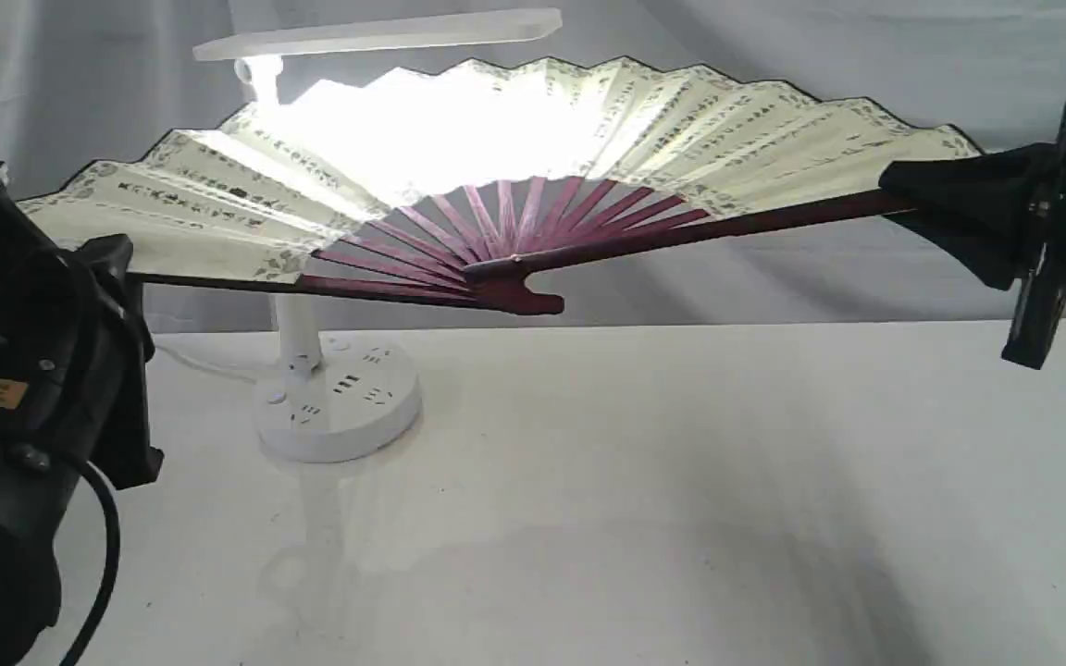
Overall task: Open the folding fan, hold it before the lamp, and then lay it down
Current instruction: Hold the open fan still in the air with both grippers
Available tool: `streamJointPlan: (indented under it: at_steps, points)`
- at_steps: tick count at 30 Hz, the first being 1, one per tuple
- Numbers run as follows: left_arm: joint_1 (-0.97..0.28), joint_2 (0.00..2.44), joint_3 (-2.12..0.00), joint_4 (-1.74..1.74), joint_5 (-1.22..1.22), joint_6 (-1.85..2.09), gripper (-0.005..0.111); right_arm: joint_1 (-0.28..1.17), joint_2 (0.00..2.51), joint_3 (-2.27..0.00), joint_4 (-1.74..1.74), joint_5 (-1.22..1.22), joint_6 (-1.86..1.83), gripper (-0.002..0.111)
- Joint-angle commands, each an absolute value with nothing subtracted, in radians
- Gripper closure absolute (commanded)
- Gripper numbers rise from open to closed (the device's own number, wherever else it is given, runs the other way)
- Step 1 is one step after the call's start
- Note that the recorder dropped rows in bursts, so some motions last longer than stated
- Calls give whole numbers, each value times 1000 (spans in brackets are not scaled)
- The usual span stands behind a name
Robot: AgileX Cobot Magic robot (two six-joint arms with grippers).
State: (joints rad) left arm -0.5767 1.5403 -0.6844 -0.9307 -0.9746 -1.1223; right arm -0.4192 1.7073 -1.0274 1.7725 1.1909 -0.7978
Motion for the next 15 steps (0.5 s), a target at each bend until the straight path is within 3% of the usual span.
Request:
streamJointPlan:
  at_steps: [1,15]
  points:
    - [-557,1513,-691,-1018,-1076,-1172,107,-428,1704,-1025,1744,1136,-849,108]
    - [-583,1513,-639,-1028,-1070,-1174,107,-428,1704,-1025,1744,1125,-829,108]
